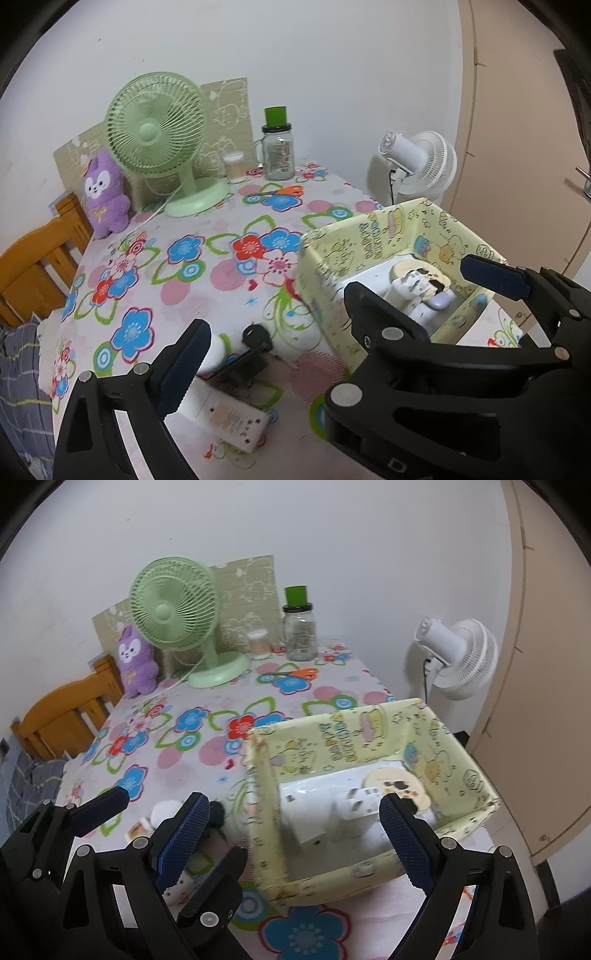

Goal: Organize rigid objects
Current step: 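Withdraw both grippers from the yellow box back over the table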

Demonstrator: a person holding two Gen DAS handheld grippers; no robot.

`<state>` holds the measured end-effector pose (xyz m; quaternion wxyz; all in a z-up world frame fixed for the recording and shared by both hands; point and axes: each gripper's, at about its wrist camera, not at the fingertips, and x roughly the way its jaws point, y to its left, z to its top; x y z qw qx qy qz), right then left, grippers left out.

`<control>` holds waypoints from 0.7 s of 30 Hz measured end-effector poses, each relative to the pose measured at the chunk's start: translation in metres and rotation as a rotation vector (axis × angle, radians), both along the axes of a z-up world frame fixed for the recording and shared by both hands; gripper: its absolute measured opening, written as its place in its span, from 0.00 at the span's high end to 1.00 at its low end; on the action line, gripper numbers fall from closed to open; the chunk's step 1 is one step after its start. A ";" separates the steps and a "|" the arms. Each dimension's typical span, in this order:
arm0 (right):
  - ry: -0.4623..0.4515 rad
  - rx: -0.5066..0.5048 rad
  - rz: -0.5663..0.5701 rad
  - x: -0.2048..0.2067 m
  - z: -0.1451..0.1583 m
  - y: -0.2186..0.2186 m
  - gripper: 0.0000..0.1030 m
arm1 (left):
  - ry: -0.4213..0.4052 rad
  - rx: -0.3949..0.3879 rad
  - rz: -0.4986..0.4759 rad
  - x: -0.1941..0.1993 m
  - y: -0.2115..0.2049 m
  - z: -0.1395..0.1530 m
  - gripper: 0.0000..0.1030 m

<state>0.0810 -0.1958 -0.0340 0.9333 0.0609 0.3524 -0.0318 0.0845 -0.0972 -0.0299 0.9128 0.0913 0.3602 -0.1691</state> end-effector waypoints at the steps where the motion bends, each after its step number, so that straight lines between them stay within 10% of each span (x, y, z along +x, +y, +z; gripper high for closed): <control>1: -0.001 -0.001 0.006 -0.001 0.000 0.003 0.08 | 0.002 -0.001 0.009 -0.001 0.005 -0.001 0.04; 21: 0.022 -0.007 0.155 -0.007 -0.018 0.070 0.18 | 0.051 -0.035 0.143 -0.015 0.070 -0.022 0.03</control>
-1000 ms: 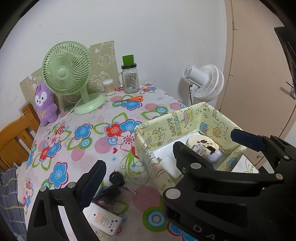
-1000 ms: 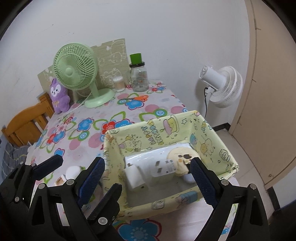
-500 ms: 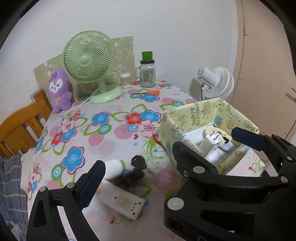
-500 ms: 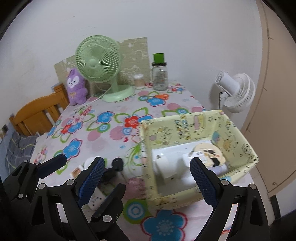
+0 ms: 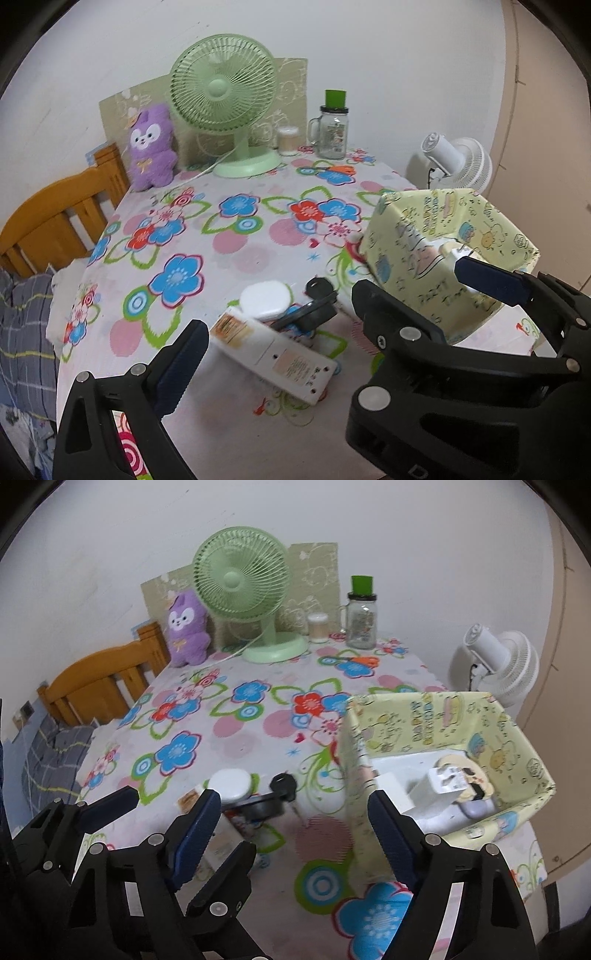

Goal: Organize rigid objects
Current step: 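Withdraw both grippers from the yellow box back over the table, then move the left gripper to the white remote while the right moves to the black round case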

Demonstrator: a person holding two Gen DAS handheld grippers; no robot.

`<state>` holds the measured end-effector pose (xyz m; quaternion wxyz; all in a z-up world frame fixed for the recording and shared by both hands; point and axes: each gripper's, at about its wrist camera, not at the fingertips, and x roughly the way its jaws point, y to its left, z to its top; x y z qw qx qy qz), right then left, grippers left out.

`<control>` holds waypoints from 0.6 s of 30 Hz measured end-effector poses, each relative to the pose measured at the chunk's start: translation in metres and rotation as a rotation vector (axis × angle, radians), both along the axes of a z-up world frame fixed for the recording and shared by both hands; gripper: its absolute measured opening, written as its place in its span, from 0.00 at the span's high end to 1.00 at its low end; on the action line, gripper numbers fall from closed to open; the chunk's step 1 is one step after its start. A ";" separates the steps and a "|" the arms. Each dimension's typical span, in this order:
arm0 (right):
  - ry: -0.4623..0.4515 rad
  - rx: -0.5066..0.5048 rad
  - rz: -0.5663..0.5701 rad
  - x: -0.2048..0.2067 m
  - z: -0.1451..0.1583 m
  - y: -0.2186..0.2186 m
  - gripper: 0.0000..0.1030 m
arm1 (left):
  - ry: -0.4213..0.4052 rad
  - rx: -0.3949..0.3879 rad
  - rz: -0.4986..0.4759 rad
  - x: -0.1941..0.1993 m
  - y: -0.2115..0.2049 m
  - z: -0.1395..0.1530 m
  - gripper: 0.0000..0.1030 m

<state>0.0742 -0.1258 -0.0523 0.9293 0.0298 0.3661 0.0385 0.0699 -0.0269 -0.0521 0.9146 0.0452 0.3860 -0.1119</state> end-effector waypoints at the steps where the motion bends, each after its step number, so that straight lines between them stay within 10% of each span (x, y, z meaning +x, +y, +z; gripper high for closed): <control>1: 0.002 -0.002 0.005 0.000 -0.001 0.002 0.18 | 0.003 -0.001 0.005 0.000 0.002 -0.001 0.03; 18: 0.049 -0.012 0.108 0.013 -0.024 0.042 0.22 | 0.056 0.002 0.084 0.004 0.039 -0.024 0.02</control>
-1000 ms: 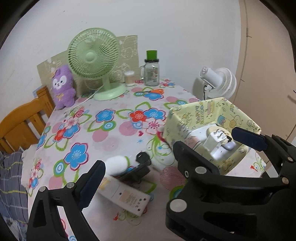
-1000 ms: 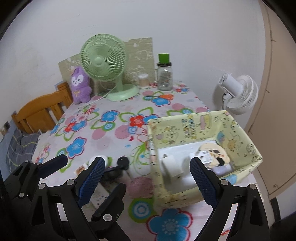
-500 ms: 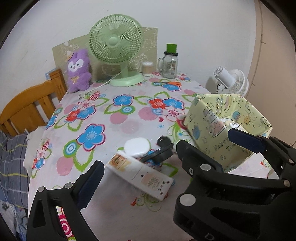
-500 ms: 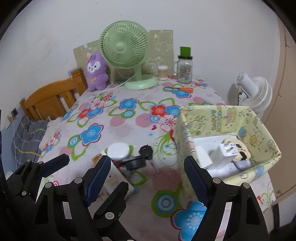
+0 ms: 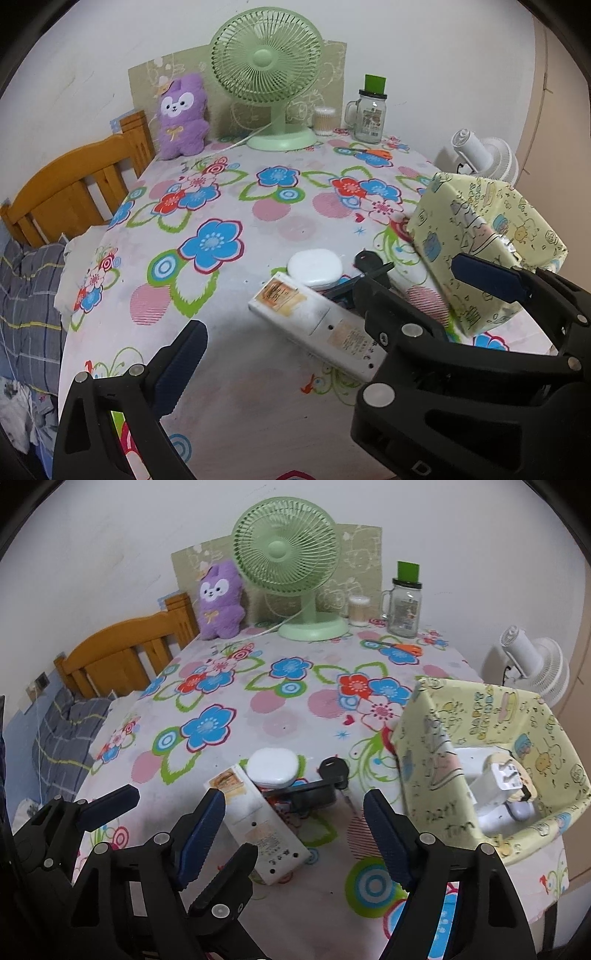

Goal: Organize rigid objects
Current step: 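Move the left gripper to the white remote while the right moves to the black round case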

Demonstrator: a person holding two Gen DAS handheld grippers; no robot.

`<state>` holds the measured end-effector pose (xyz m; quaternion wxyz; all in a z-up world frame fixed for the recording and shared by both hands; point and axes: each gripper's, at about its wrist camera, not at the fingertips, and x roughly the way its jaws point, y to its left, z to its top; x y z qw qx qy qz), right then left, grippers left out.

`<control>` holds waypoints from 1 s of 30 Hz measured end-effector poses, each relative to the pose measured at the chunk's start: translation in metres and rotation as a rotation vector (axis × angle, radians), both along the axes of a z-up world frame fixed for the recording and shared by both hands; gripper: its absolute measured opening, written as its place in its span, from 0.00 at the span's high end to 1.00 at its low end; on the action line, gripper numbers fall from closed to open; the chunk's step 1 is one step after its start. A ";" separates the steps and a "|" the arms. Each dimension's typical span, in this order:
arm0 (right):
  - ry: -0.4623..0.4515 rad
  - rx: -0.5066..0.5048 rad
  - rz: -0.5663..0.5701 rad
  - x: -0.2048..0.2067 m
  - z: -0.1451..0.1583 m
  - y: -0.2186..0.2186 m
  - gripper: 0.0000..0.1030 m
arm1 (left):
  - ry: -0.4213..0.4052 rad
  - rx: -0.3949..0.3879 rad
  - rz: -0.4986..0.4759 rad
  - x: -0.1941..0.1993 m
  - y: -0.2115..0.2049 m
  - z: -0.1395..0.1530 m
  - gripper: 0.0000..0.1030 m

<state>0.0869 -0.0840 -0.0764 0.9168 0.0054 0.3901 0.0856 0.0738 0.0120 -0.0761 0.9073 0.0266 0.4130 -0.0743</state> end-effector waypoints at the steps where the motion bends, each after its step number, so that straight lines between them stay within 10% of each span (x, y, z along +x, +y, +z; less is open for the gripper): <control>1: 0.005 -0.003 0.005 0.001 -0.002 0.002 0.22 | 0.004 0.002 0.001 0.000 0.001 -0.002 0.02; 30: 0.211 0.047 0.033 0.033 -0.061 0.015 0.44 | 0.137 -0.014 0.022 0.021 0.018 -0.048 0.02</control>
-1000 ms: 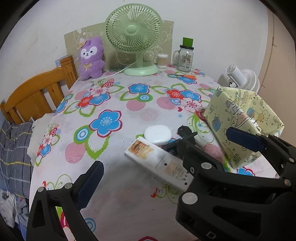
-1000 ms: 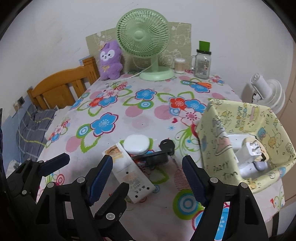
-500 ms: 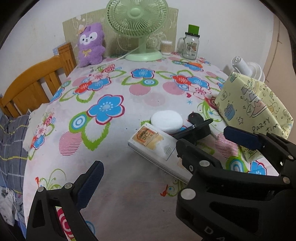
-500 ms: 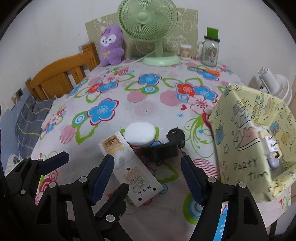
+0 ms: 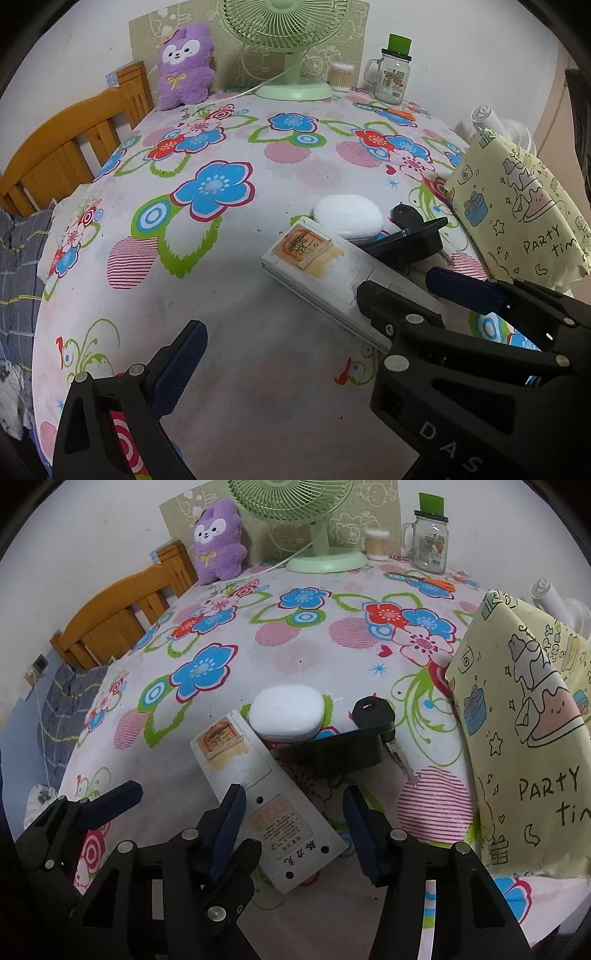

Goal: Organize rigid objects
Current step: 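Move the left gripper to the white remote while the right moves to the black round case, then close the left gripper on the white remote while the right grasps the black round case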

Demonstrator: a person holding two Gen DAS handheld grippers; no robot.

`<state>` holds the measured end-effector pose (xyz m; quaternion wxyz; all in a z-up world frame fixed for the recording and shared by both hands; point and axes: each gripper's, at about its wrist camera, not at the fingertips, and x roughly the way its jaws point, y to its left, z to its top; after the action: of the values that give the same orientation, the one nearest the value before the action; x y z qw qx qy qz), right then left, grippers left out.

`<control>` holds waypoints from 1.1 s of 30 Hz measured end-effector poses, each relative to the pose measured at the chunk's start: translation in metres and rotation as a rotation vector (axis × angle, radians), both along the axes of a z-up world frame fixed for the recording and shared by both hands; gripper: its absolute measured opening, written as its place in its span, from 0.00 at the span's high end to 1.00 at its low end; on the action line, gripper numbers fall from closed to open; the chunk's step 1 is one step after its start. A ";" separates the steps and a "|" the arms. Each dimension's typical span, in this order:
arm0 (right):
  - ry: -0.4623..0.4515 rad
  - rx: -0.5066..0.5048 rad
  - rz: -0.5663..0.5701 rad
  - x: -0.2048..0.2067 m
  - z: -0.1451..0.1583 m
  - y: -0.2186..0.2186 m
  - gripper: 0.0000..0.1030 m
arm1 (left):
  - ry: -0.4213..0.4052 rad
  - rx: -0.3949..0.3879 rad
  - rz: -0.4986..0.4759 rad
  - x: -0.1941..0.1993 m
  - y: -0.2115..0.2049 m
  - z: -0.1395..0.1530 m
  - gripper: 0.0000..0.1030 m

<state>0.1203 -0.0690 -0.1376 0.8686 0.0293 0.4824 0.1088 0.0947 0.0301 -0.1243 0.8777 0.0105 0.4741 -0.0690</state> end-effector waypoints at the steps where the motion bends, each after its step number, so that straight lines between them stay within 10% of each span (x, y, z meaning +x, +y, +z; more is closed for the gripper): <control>1: 0.002 0.002 0.000 -0.001 0.000 0.000 0.44 | 0.000 0.003 0.000 -0.001 0.001 0.000 0.02; 33: -0.012 0.029 0.049 -0.026 0.015 0.010 0.46 | -0.021 -0.014 0.023 -0.022 0.002 0.011 0.02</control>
<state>0.0944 -0.0590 -0.1223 0.8680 0.0295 0.4763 0.1372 0.0724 0.0325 -0.1133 0.8833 -0.0001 0.4647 -0.0622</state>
